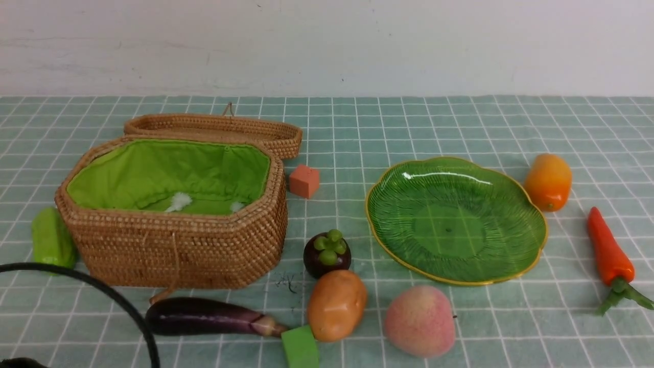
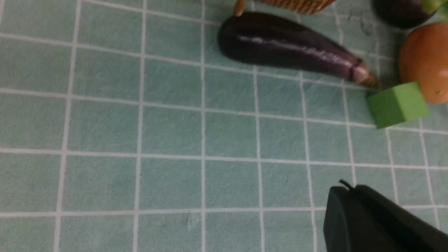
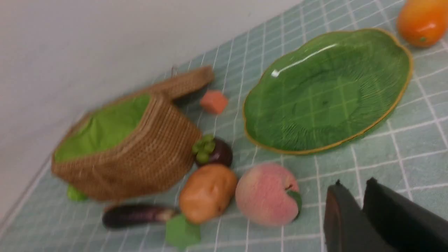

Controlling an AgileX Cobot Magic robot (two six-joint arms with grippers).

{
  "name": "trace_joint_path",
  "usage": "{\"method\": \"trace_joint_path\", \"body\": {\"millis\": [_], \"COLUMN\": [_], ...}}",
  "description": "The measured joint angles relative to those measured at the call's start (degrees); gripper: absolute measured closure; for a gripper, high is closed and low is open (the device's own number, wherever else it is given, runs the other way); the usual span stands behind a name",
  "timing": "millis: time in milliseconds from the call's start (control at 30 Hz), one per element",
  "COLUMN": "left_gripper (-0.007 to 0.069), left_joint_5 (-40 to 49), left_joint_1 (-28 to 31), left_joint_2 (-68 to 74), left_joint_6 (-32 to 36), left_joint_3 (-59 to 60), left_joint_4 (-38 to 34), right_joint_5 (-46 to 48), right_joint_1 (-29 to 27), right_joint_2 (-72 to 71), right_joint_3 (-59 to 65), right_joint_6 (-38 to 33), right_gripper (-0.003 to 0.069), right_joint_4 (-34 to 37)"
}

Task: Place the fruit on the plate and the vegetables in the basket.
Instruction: Take a chayote with your left arm and place it on the basket on the left.

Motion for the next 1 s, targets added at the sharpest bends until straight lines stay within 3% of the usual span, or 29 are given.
{"method": "trace_joint_path", "body": {"millis": [167,233,367,500,600,767,1000], "left_gripper": [0.0638,0.0638,0.0638,0.0638,0.0638,0.0638,0.0606], "left_joint_5": [2.82,2.82,3.06,3.48,3.40,-0.23,-2.74], "left_joint_1": [0.00,0.00,0.24,4.58,9.02,17.95,23.26], "left_joint_2": [9.56,11.03,16.86,22.73,27.10,36.39,49.29], "left_joint_6": [-2.91,-4.39,-13.17,-20.00,-20.01,-15.12,-8.24], "left_joint_3": [-7.23,-8.89,-16.31,-22.17,-24.72,-28.20,-33.19], "left_joint_4": [4.22,6.14,16.61,23.62,22.89,17.96,9.98], "right_joint_5": [23.91,25.96,29.84,30.28,31.00,31.23,29.74], "right_joint_1": [0.96,1.06,1.12,1.17,2.17,8.84,11.83], "right_joint_2": [17.66,19.62,26.68,29.00,29.09,28.84,28.84], "right_joint_3": [-23.76,-26.86,-35.23,-37.27,-37.27,-37.36,-37.43], "right_joint_6": [-11.09,-12.84,-17.96,-21.18,-22.98,-26.12,-28.26], "right_gripper": [0.0573,0.0573,0.0573,0.0573,0.0573,0.0572,0.0571], "right_joint_4": [-0.52,-0.52,0.63,4.19,5.58,6.11,6.46]}}
